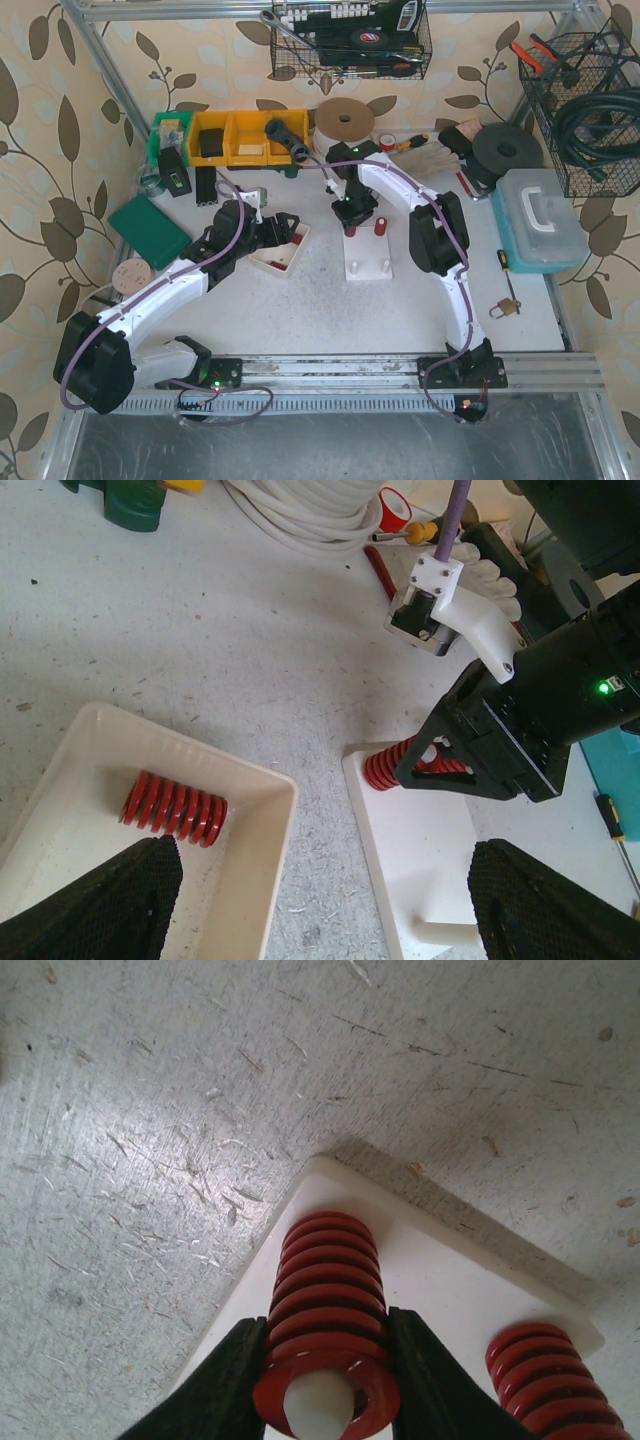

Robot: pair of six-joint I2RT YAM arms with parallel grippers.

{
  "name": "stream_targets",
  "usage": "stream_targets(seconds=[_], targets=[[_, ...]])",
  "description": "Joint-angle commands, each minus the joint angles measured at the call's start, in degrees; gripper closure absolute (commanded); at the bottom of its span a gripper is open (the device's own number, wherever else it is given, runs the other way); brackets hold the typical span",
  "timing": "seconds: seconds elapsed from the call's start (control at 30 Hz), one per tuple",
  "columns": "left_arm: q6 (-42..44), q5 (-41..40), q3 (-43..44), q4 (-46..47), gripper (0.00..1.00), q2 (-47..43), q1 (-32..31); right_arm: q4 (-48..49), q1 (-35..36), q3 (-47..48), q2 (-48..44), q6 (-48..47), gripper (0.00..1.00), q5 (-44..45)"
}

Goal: Install the large spring

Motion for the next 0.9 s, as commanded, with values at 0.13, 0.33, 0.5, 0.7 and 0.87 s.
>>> stream_targets(seconds=[0.13,0.33,0.5,0.7,0.87], targets=[[-0.21,-1.41,1.07,1.22,0.18,-0.47,0.78,-1.69,-0.08,3.77,-0.65,0.76,0.42,1.0],[-0.22,-1.57,0.9,1.34,0.18,-0.67,0.75,-3.02,-0.06,8.26,-1.81,2.18,0.34,-0.15],[-0.14,-1.35,0.95,0.97,0.18,-0.68,0.72,0.84,0.0,4.72,-9.8,5.0,0.33,1.29],[-0.04,-0.36,3.52,-1.79,0.18,2.11,0.73,24.08,0.25,-22.42,-33.35,12.88,0.36,6.23],[0.19,0.47,4.74,-3.56,0.18,2.99,0.76,42.31,0.18,-45.08,-49.65,20.06,0.12,9.8]])
